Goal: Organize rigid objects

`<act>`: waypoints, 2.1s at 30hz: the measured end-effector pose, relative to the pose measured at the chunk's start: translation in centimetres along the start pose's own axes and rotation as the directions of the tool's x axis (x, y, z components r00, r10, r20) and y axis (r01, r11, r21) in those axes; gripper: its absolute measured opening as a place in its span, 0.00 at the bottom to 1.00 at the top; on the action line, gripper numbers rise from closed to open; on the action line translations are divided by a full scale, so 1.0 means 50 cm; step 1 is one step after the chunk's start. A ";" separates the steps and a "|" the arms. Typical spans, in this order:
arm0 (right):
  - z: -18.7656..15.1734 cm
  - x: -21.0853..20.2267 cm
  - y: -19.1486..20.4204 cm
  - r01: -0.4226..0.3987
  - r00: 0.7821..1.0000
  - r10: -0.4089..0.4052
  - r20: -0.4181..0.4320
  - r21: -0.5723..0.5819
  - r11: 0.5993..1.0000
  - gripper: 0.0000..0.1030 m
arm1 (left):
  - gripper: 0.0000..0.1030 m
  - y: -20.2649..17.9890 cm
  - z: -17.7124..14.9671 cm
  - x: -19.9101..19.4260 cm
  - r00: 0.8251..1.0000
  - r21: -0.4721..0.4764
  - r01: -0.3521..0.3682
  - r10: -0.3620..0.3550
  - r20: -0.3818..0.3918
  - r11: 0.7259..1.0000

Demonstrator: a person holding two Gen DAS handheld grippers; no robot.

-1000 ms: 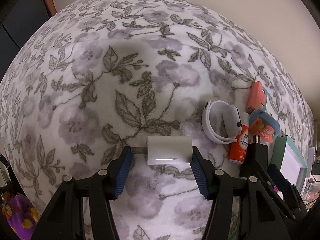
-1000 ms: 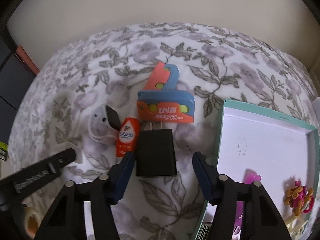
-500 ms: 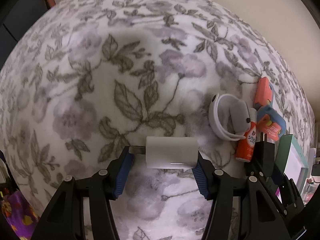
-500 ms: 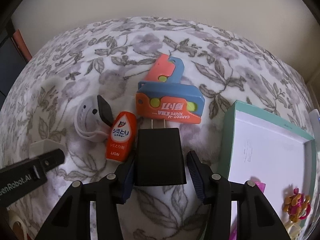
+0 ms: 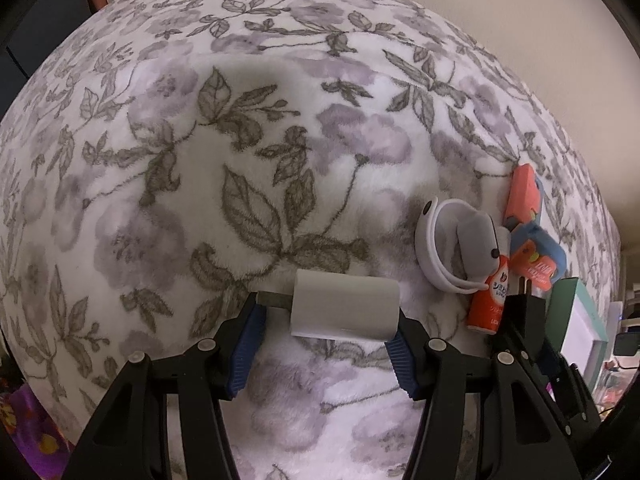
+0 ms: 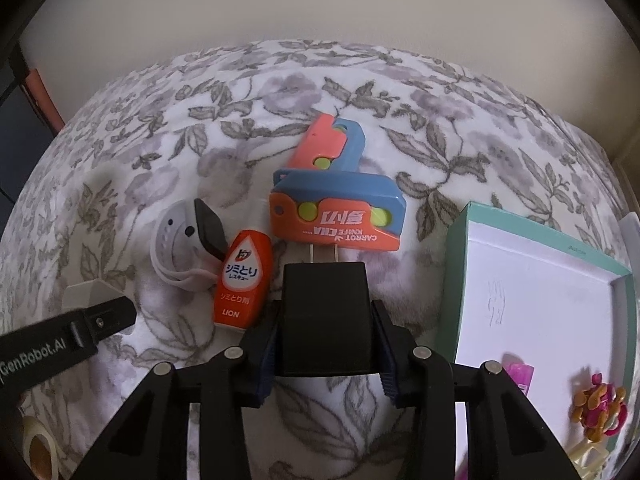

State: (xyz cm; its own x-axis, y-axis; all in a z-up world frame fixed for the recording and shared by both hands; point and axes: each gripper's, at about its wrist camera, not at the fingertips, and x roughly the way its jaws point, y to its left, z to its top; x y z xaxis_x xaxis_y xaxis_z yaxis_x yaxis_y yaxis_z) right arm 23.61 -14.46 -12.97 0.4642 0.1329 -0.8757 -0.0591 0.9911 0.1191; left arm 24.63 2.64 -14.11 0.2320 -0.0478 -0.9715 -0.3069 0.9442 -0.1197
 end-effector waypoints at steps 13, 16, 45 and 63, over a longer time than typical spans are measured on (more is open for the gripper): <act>0.003 -0.012 -0.036 -0.080 0.996 0.082 -0.018 0.100 0.992 0.42 | 0.57 0.020 0.010 -0.020 0.999 -0.025 0.048 -0.048 0.007 0.999; 0.004 -0.020 -0.045 -0.089 0.996 0.091 -0.017 0.120 0.989 0.42 | 0.58 0.009 0.008 -0.031 0.998 -0.019 0.054 -0.054 0.015 0.998; 0.024 -0.263 -0.279 -0.110 0.978 0.044 0.203 0.327 0.938 0.42 | 0.57 -0.213 -0.073 -0.170 0.976 0.261 0.154 -0.187 0.109 0.953; -0.031 -0.267 -0.440 0.004 0.982 -0.084 0.169 0.426 0.905 0.42 | 0.58 -0.412 -0.159 -0.127 0.980 0.453 0.127 -0.181 0.078 0.883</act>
State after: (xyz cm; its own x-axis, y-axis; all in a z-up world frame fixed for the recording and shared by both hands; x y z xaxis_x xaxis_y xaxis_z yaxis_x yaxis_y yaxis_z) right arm 17.33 -38.05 -4.61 0.6104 0.0470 -0.7907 0.3250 0.8955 0.3041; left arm 22.13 -19.10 -7.10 0.3550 -0.1925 -0.9148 0.1765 0.9748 -0.1366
